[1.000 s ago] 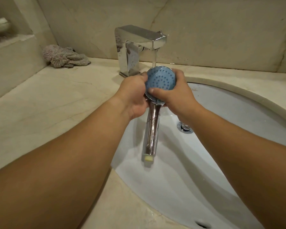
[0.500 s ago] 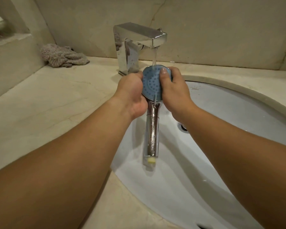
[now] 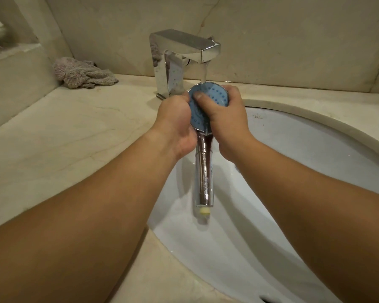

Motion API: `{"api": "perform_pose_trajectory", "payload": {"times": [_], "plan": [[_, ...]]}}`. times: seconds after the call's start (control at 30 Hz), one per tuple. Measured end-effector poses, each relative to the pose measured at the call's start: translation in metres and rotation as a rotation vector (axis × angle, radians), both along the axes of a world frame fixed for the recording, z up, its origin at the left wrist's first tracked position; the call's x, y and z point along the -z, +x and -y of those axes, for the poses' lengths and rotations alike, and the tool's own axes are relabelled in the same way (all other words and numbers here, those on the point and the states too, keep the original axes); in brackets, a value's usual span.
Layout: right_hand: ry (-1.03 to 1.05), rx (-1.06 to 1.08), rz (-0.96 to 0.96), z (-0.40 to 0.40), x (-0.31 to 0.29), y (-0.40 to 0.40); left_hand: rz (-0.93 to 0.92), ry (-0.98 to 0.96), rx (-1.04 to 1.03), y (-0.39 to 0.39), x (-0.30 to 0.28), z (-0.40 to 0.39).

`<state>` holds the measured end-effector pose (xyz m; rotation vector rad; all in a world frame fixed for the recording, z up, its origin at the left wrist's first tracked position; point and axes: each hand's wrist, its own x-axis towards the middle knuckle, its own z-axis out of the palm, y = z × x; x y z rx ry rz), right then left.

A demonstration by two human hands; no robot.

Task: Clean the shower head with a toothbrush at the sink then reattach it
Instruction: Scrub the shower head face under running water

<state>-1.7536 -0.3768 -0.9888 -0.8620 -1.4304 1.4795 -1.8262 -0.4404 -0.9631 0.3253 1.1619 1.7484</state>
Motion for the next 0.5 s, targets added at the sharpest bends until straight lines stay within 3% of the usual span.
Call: {"api": "perform_pose_trajectory", "payload": {"times": [0.13,0.33,0.5], "plan": [[0.039,-0.099,0.07,-0.002,0.004,0.007,0.005,-0.009,-0.013,-0.004,0.003,-0.002],[0.044,0.19,0.116,-0.001,0.003,-0.005,0.055,-0.014,0.026,0.005,0.002,-0.002],[0.131,0.239,0.202,-0.003,0.002,-0.006,-0.002,0.009,0.0,0.001,0.003,0.0]]}}
